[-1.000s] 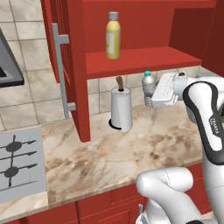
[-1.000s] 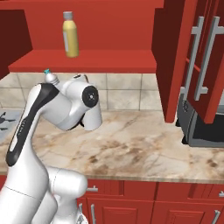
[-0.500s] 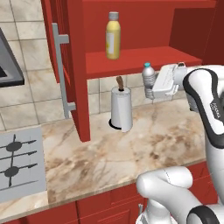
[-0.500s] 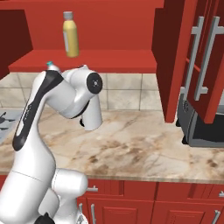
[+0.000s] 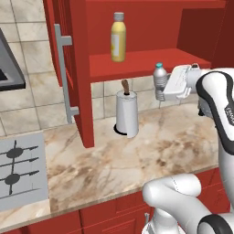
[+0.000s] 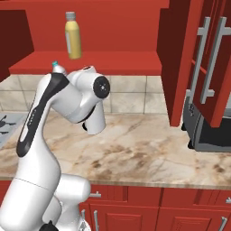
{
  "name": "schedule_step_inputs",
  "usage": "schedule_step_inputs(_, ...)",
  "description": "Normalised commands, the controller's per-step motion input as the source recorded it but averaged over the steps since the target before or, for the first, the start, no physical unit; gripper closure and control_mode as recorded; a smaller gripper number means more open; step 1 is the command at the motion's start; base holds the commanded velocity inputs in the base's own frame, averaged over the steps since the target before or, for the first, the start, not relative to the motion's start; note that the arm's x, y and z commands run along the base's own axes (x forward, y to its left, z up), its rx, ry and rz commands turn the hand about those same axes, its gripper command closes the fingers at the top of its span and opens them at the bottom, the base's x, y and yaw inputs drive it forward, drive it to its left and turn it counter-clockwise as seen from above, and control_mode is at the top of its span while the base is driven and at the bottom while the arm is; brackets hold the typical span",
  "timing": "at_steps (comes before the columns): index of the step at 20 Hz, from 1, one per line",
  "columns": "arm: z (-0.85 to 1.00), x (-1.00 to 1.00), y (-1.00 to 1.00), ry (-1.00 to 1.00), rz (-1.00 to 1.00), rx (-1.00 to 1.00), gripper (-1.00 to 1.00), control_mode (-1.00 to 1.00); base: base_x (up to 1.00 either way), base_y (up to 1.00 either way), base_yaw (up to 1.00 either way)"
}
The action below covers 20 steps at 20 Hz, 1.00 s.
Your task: Sort all alcoholic drinks to one cabinet, and non-alcoholic drinks to the other.
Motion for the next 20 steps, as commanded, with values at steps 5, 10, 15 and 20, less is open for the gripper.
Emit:
schedule_step_inputs(5, 0.15, 0.01, 0.00, -0.02, -0.09, 0.00, 1.00, -1.00, 0.00, 0.00, 0.00)
schedule_step_inputs(10, 0.19, 0.02, 0.00, -0.02, -0.06, 0.01, 1.00, -1.00, 0.00, 0.00, 0.00)
schedule_step_inputs(15, 0.21, 0.01, -0.11, -0.07, -0.01, 0.02, 1.00, -1.00, 0.00, 0.00, 0.00)
schedule_step_inputs(20, 0.22, 0.01, -0.13, -0.12, 0.00, 0.03, 1.00, -1.00, 0.00, 0.00, 0.00)
